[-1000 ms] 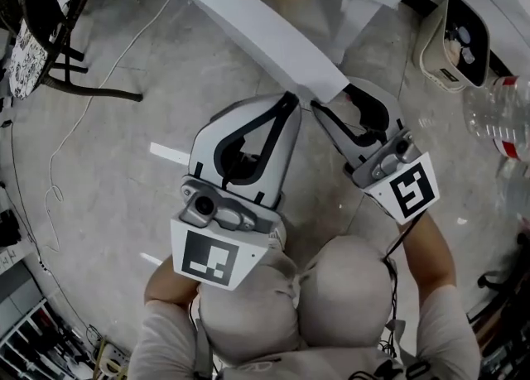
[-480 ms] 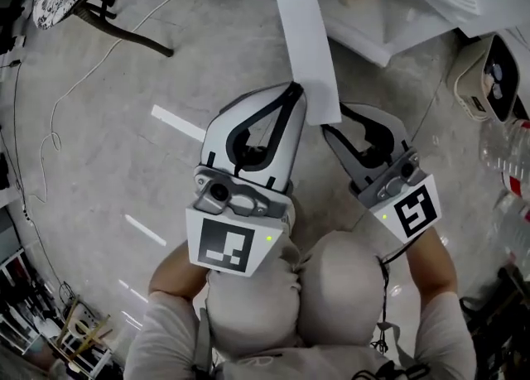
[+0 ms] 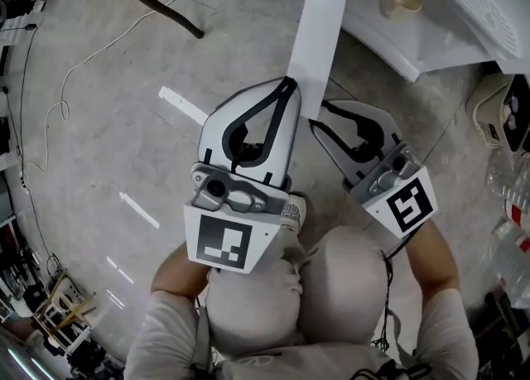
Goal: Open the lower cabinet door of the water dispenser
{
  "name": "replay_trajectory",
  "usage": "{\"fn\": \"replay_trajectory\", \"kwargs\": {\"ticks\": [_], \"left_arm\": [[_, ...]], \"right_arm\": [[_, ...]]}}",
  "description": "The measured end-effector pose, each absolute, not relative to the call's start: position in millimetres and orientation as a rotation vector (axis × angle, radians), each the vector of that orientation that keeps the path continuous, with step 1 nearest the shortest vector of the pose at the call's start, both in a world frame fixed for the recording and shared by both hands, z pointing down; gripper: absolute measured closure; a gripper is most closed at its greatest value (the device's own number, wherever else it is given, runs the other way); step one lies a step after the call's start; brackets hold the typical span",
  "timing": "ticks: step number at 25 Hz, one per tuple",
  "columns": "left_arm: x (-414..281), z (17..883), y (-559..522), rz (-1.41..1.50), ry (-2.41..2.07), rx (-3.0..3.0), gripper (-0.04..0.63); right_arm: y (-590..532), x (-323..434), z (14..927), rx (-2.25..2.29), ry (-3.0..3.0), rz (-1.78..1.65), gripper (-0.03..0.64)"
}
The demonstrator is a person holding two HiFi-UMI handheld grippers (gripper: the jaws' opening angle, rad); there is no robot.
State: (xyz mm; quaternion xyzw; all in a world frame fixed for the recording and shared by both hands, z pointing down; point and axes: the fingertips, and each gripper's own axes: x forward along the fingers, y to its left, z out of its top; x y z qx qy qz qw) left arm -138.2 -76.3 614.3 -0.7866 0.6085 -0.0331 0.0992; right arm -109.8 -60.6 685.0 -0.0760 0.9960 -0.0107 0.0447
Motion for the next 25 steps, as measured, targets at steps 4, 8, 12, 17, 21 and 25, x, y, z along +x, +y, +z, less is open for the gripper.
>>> {"fn": "replay_trajectory", "kwargs": {"ticks": [4, 8, 12, 17, 21, 25], "left_arm": [[-160, 618, -68, -0.11, 1.86, -2.292, 0.592], [-177, 616, -59, -0.111, 1.909, -2.256, 0.592], [-195, 611, -49, -0.116, 1.948, -2.213, 0.592], [-210, 616, -44, -0.12, 1.989, -2.187, 0.592], [-218, 624, -43, -0.127, 2.008, -2.18, 0.592], [-224, 626, -45, -0.104, 2.035, -2.169, 0.592]], "right_arm": [[-58, -135, 684, -0.189, 3.039, -0.037, 0.526], [-56, -158, 685, -0.149, 3.045, -0.036, 0.528], [-56, -181, 683, -0.126, 3.033, -0.061, 0.543], [-69, -199, 681, -0.16, 3.012, -0.07, 0.575], [-72, -213, 680, -0.141, 3.008, -0.046, 0.578], [-74, -225, 682, -0.127, 3.023, -0.057, 0.578]]}}
